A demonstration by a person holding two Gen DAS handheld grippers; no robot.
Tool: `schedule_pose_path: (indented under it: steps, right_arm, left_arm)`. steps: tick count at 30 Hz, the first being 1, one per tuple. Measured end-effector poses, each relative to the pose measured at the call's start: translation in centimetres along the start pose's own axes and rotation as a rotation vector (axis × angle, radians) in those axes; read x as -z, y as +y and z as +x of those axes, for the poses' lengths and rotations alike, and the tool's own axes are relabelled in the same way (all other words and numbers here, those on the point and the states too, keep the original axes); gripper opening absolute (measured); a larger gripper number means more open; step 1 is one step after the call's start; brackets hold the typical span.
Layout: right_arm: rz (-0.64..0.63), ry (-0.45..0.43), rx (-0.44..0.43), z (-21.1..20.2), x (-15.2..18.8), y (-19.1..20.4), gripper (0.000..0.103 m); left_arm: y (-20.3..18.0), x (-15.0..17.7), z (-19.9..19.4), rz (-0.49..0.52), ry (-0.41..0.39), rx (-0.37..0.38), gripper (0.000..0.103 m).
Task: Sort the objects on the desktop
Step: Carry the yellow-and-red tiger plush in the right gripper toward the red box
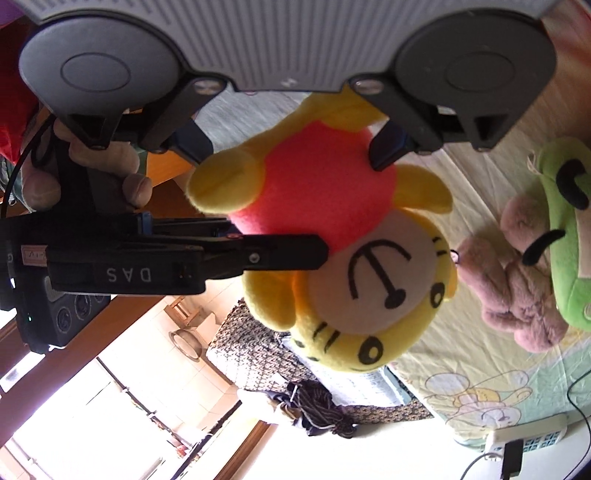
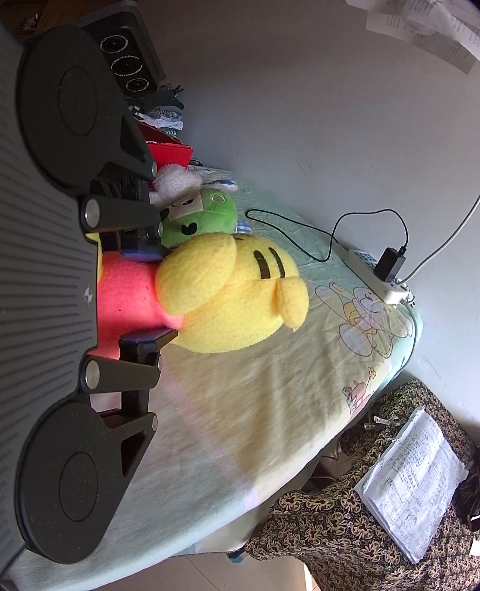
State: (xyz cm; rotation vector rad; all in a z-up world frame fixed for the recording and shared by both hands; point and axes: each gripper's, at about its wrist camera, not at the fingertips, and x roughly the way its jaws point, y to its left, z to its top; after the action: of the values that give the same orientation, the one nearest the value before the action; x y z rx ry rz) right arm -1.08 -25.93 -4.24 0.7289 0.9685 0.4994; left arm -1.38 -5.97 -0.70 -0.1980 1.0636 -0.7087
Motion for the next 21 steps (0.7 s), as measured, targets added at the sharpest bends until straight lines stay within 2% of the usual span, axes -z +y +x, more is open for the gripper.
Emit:
schedule_pose_path:
  steps: [4,10,21]
  right_arm:
    - [-0.022,-0.041,-0.027,-0.8,1.1,2.3,0.038]
    - [-0.071,-0.089,-0.091,-0.4,2.9,7.1,0.038]
    - [-0.203,-0.067,-0.221,5.2,5.1,18.1,0.038]
  left_arm:
    - [-0.2,0.7,-2.6,0.034,-0.051,0.009,0.091]
    - [0.4,2.7,-8.6,0.071,-0.155,-0.01,0.092]
    - [6.1,6.1,-20.0,0.032,-0.337,-0.115,0.095]
